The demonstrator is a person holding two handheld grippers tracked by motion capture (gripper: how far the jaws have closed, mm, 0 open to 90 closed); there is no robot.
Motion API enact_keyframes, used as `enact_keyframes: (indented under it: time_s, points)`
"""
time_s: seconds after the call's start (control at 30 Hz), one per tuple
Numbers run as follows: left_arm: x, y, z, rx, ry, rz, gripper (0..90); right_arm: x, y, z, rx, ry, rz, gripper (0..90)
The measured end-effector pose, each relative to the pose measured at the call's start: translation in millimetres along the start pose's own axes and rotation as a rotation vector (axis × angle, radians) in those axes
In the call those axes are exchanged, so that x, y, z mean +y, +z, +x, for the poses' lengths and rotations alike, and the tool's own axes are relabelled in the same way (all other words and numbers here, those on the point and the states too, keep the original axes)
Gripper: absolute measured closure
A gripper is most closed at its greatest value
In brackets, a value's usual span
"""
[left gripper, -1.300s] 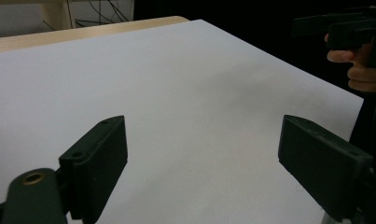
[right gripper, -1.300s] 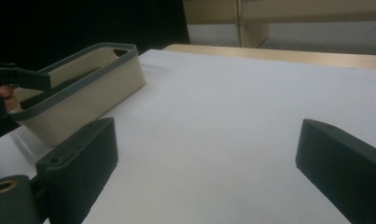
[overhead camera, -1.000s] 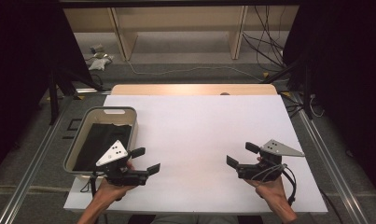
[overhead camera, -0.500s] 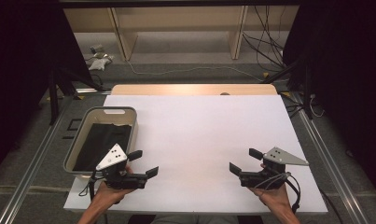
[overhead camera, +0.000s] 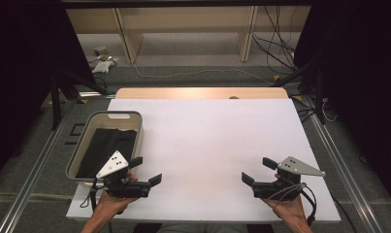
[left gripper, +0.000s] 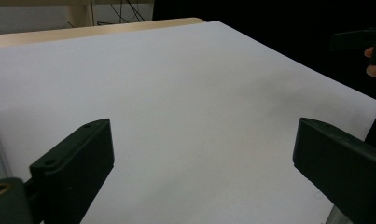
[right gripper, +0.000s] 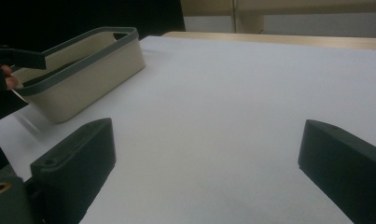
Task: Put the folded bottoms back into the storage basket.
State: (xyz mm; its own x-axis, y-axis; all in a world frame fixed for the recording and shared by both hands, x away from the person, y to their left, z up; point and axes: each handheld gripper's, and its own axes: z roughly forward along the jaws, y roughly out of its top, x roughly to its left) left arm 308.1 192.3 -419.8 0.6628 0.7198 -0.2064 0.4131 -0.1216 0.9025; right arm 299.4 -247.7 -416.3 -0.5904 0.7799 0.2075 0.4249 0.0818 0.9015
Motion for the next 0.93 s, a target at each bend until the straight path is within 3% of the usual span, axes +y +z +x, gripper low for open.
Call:
enact_keyframes:
  time_s: [0.3,0.53,0.93]
  points:
    - [-0.5,-1.7,0.7,0.046,0.015,-0.039,1.5,-0.5,-5.2,0.3,-0.015,0.000,-0.019,3.9]
    - [0.5,-2.8,3.2,0.052,0.002,-0.063,0.0,0.4,-5.4,-1.5,-0.025,0.012,-0.040,3.9]
    - [0.1,-0.2,3.6,0.067,0.007,-0.064,0.0,1.9,-7.9,-4.1,-0.038,0.022,-0.067,3.9]
